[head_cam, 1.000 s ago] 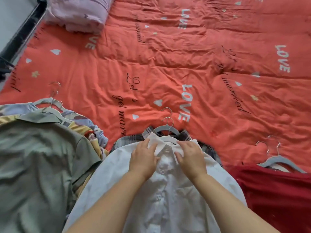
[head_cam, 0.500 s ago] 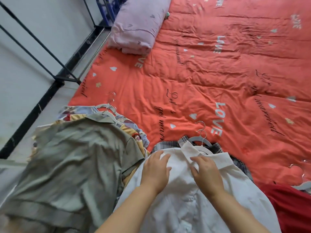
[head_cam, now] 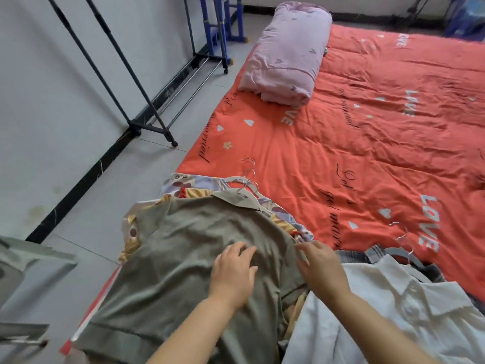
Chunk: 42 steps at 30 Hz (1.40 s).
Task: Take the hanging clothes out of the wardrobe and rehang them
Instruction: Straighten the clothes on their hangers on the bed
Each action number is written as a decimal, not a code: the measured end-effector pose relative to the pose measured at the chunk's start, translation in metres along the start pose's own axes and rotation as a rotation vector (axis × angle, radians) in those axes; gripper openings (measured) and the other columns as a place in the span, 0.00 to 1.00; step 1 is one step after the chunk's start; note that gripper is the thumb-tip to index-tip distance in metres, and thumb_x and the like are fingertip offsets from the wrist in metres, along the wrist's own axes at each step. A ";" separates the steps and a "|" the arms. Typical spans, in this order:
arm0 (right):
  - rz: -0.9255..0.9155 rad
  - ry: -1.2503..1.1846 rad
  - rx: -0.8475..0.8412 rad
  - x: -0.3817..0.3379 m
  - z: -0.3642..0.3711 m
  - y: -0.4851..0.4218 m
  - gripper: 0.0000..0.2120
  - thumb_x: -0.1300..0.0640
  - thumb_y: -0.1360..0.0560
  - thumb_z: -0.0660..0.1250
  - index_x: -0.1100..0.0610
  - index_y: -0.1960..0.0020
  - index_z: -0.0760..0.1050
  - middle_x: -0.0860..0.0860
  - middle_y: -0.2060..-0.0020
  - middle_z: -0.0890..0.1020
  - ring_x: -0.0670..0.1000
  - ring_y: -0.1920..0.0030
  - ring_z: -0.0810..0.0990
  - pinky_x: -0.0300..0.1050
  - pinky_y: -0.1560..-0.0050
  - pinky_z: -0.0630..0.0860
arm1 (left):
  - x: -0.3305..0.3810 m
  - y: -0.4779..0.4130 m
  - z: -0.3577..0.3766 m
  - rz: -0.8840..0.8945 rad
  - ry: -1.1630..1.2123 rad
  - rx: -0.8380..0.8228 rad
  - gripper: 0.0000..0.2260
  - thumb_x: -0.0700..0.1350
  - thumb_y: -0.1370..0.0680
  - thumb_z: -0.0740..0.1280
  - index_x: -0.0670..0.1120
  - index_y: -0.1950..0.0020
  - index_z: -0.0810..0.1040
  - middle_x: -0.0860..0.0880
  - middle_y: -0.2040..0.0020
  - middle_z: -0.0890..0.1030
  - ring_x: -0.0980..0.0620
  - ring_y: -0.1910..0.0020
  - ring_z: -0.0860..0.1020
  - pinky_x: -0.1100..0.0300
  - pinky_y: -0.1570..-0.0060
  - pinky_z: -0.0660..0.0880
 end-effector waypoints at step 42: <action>0.105 0.047 0.021 -0.046 0.098 -0.082 0.18 0.61 0.28 0.69 0.61 0.39 0.75 0.59 0.46 0.80 0.60 0.47 0.79 0.51 0.49 0.75 | -0.159 -0.041 -0.001 0.063 0.013 0.189 0.20 0.39 0.35 0.76 0.43 0.44 0.81 0.43 0.48 0.81 0.42 0.50 0.80 0.48 0.52 0.77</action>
Point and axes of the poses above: each hand's wrist, its own y-axis away from the middle knuckle, its own z-axis out of the palm, x = y × z, the point moved 7 cm from there along -y, towards the middle knuckle
